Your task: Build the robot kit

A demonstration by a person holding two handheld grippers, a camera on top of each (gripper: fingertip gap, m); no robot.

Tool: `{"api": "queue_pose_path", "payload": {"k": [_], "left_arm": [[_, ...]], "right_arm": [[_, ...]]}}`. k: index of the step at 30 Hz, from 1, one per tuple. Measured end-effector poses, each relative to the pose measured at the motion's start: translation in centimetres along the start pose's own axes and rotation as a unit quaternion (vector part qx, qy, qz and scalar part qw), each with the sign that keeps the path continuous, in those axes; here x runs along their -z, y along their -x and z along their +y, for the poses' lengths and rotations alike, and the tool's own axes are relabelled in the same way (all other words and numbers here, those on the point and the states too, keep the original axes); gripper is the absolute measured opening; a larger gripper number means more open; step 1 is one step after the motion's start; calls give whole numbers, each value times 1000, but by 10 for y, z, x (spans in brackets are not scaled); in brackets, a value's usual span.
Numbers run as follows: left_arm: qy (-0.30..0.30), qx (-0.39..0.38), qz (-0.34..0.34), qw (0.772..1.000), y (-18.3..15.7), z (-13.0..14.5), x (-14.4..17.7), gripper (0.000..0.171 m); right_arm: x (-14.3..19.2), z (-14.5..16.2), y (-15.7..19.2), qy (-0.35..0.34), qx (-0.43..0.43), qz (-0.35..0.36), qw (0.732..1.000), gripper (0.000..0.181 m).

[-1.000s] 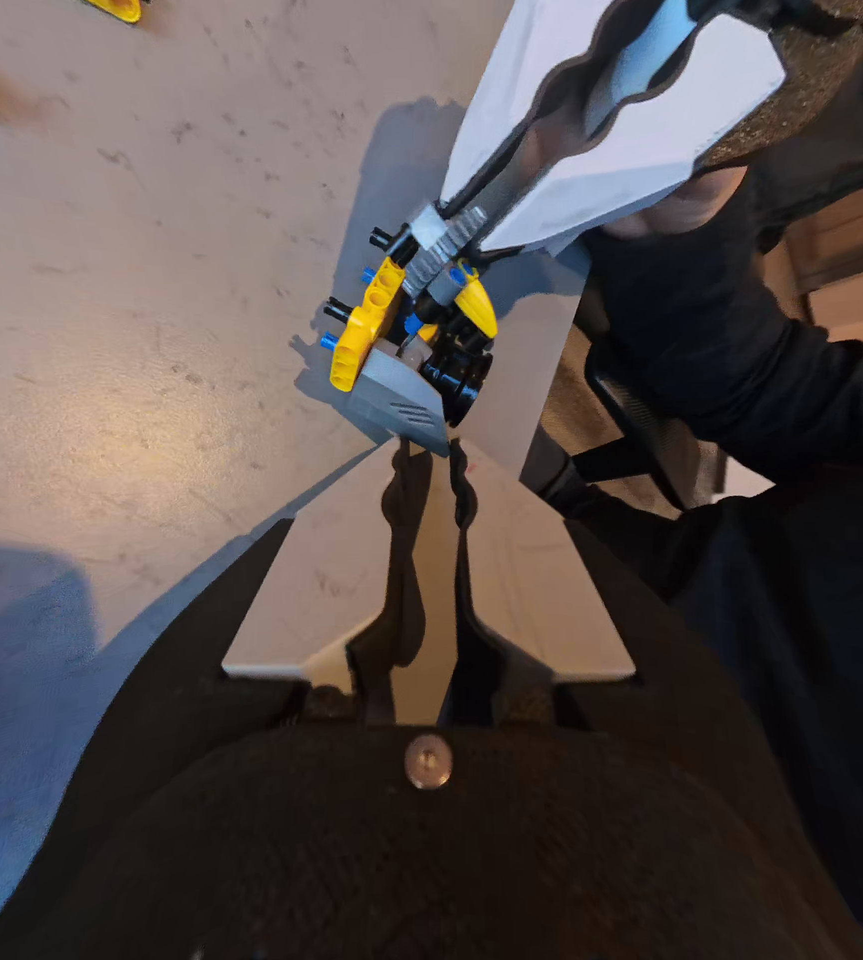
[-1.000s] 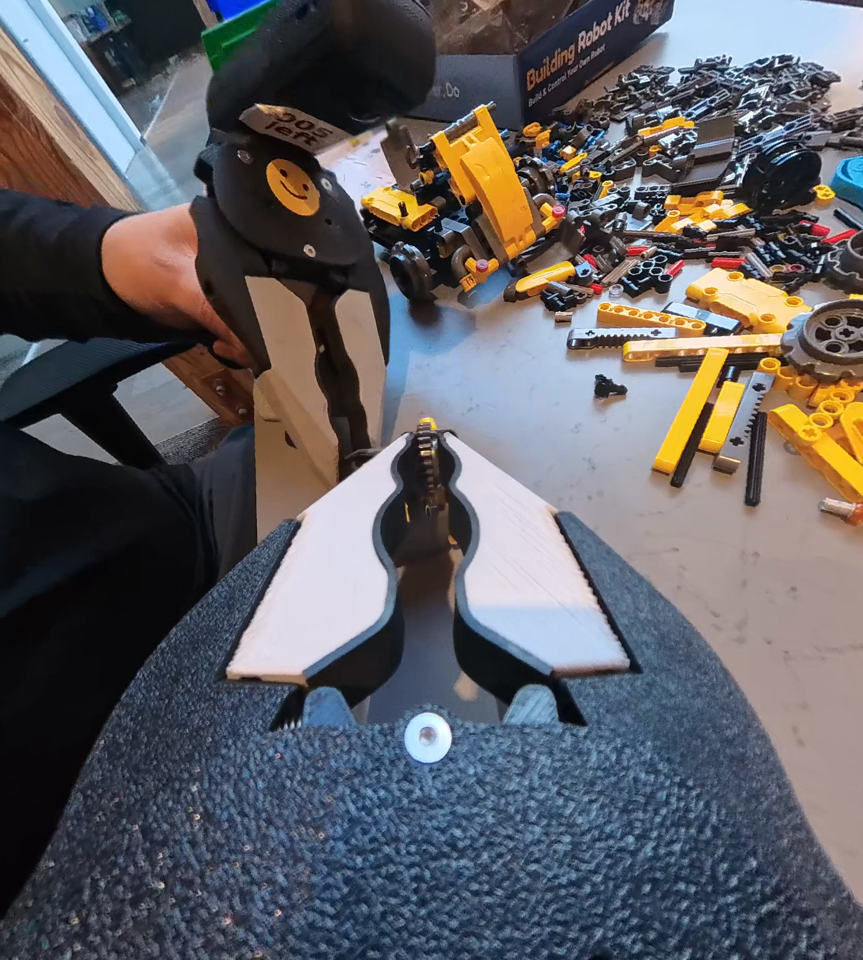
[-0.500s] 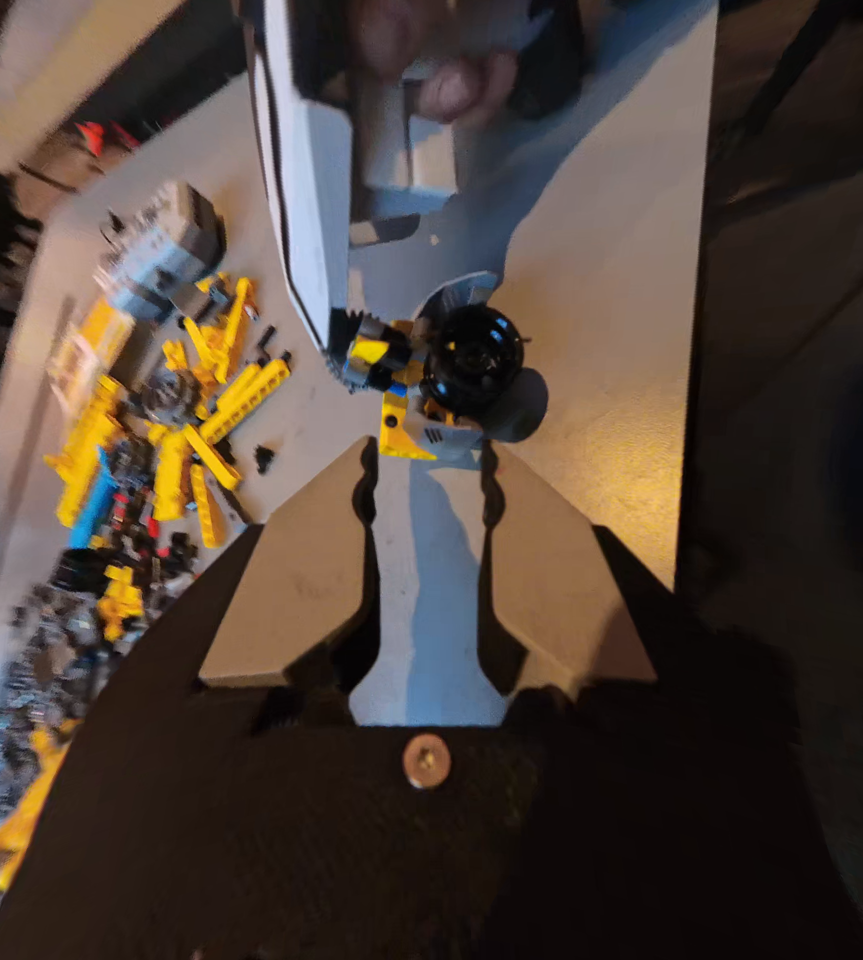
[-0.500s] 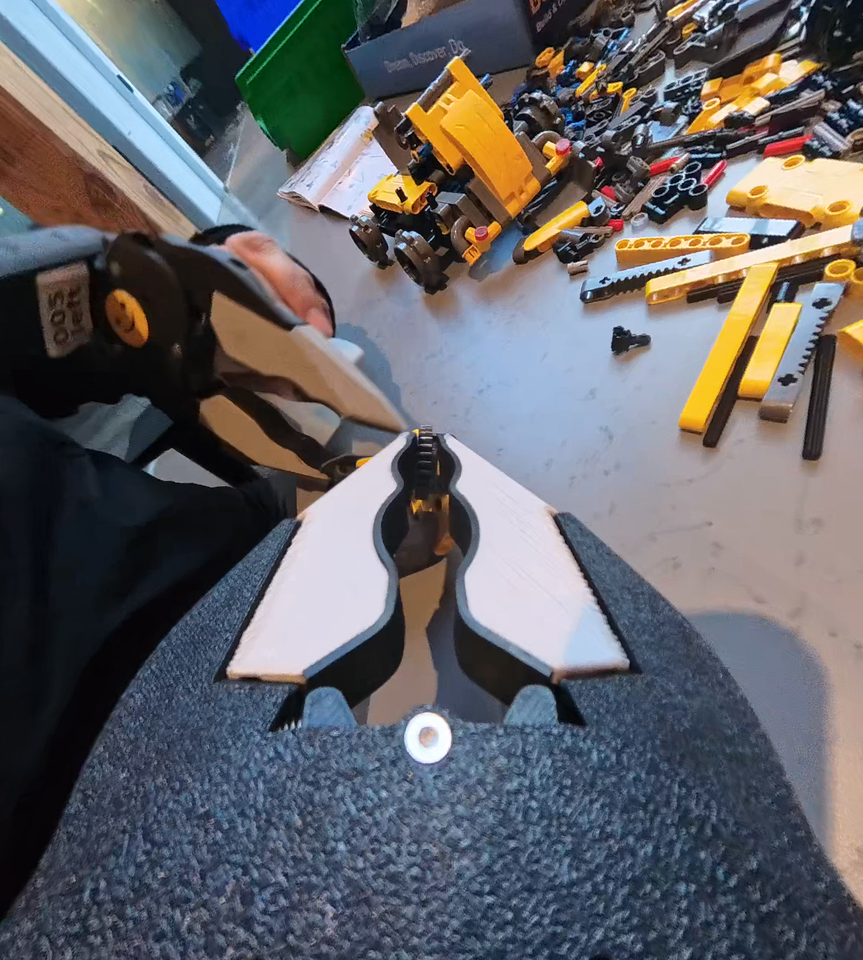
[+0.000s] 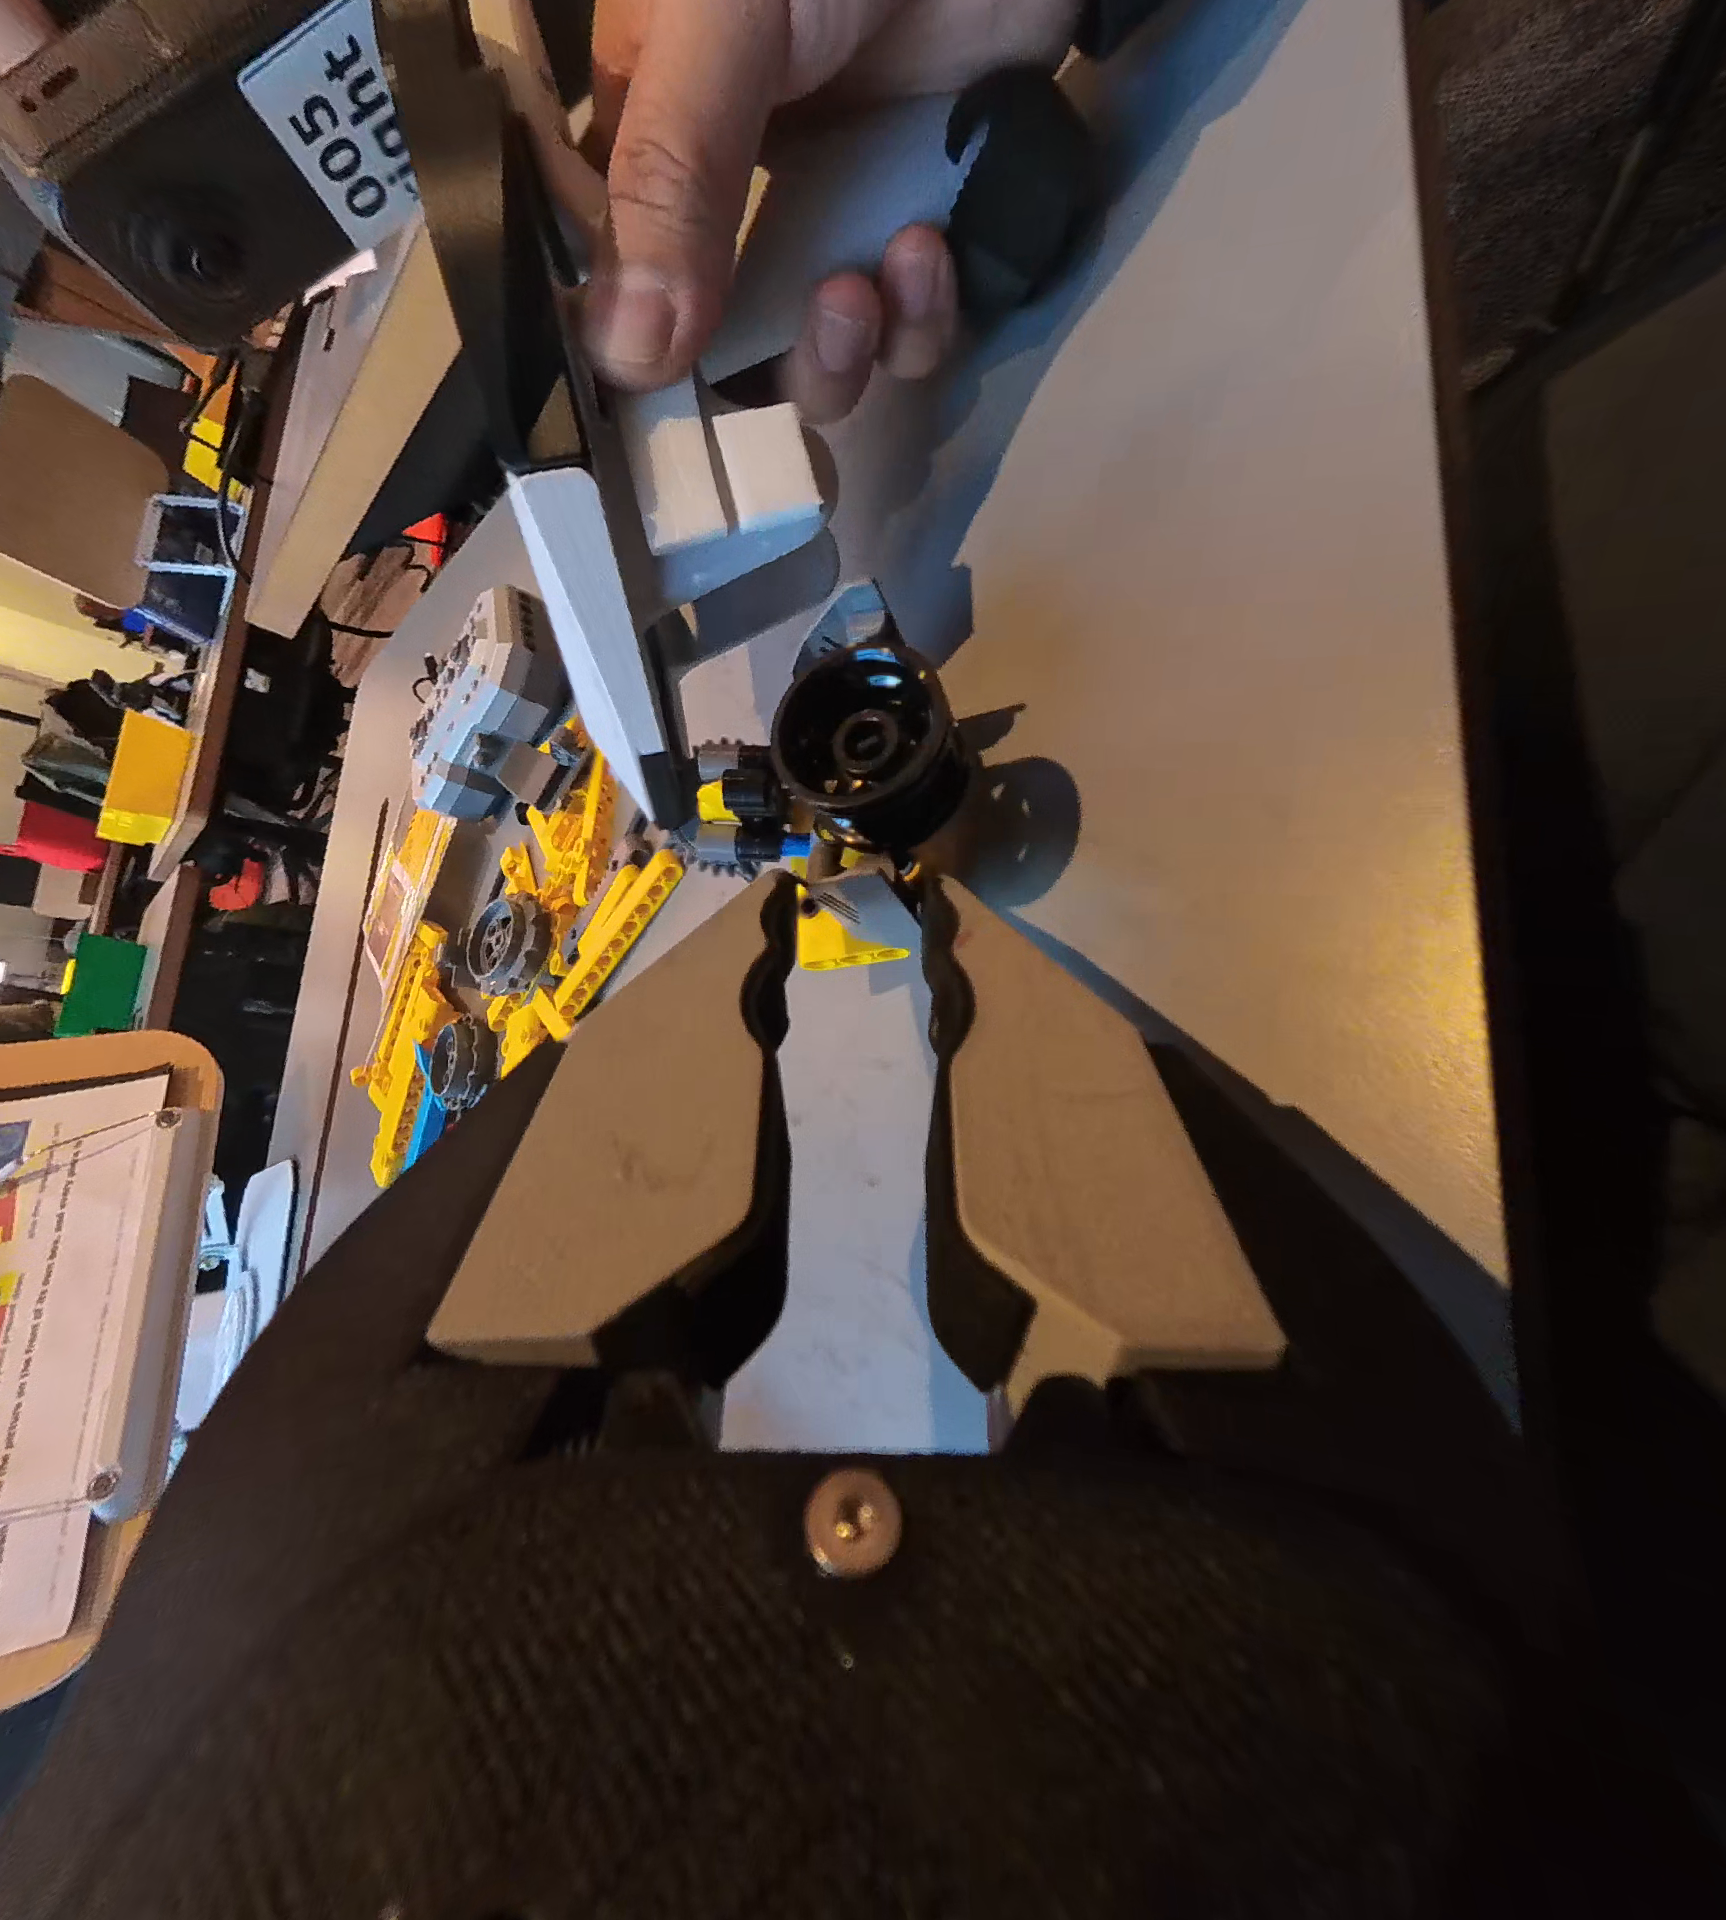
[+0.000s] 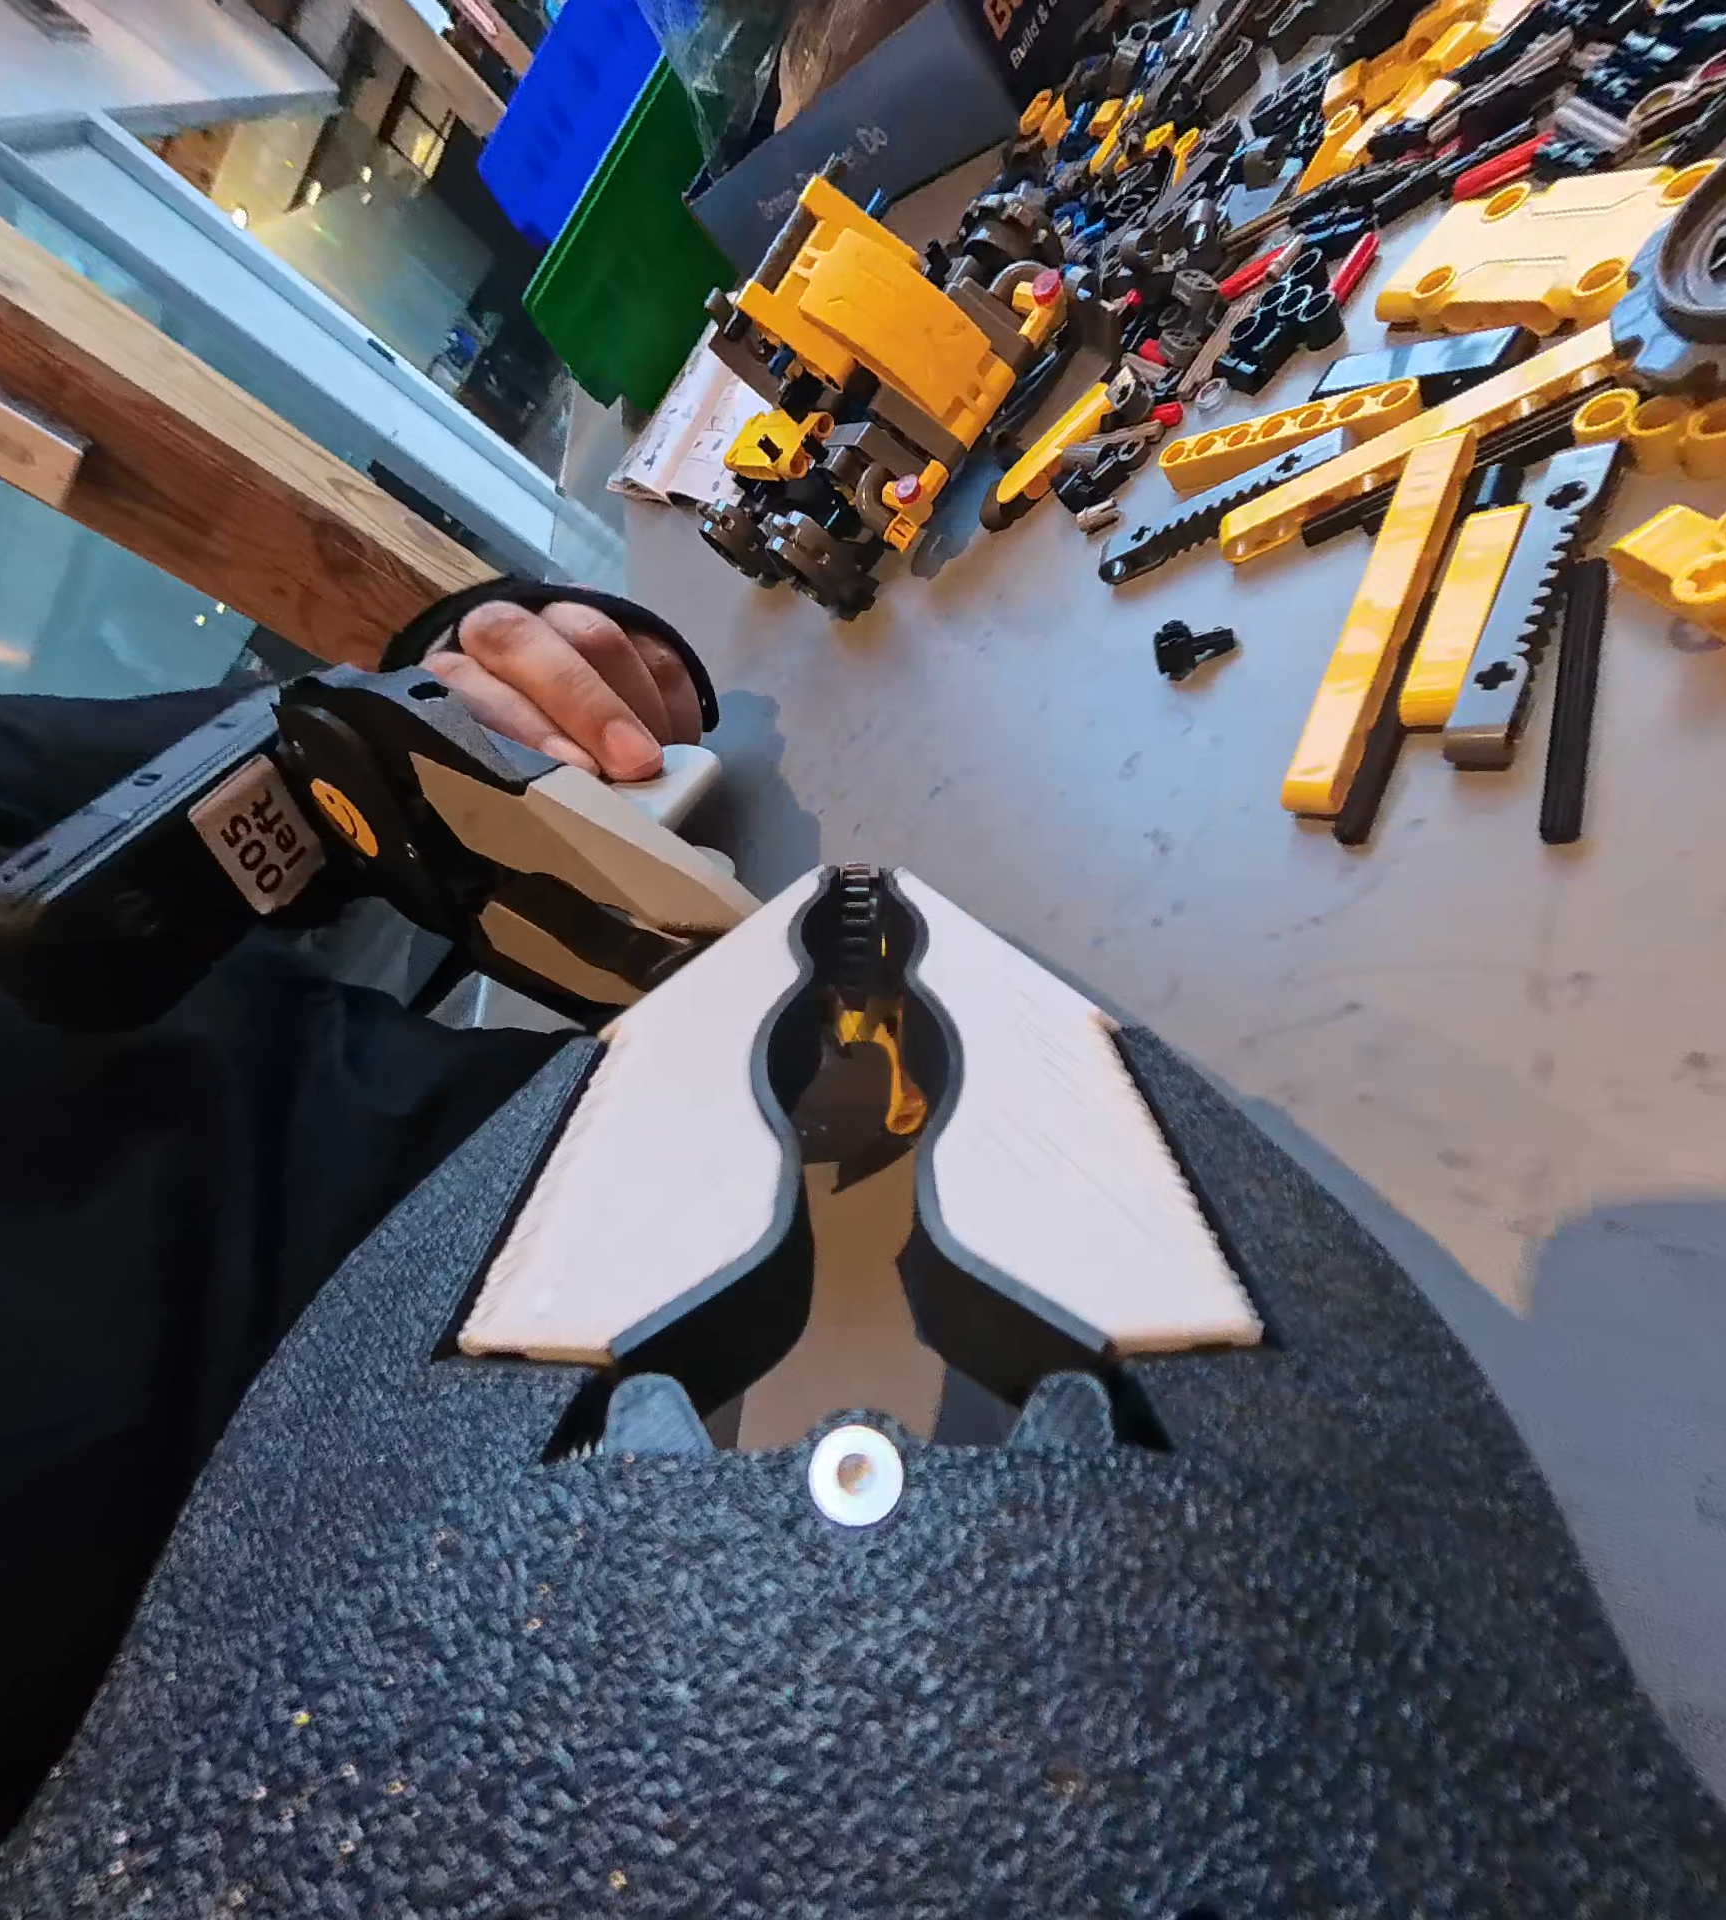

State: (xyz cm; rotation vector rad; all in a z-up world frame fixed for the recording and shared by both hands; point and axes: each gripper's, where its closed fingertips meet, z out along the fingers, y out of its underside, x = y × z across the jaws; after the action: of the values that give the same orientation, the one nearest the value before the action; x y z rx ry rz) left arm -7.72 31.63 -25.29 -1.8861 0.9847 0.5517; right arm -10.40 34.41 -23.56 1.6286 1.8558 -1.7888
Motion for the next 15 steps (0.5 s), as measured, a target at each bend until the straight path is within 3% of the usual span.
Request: {"api": "queue_pose_path", "payload": {"k": [4, 9, 11, 13, 15], "left_arm": [[-11, 11, -4, 1000, 0, 0, -2, 21], [-42, 131, 53, 989, 5, -3, 0, 21], [-63, 160, 66, 983, 10, -8, 4, 21], [-83, 192, 101, 973, 8, -15, 8, 21], [-87, 216, 124, 965, 7, -17, 10, 20]], "right_arm": [[4, -1, 1, -5, 23, 13, 1000, 8], [21, -4, 6, -1, 115, 96, 989, 31], [28, -5, 7, -2, 137, 142, 980, 48], [29, -7, 31, -20, 179, 129, 975, 60], [27, -4, 66, -40, 258, 105, 960, 59]]}}
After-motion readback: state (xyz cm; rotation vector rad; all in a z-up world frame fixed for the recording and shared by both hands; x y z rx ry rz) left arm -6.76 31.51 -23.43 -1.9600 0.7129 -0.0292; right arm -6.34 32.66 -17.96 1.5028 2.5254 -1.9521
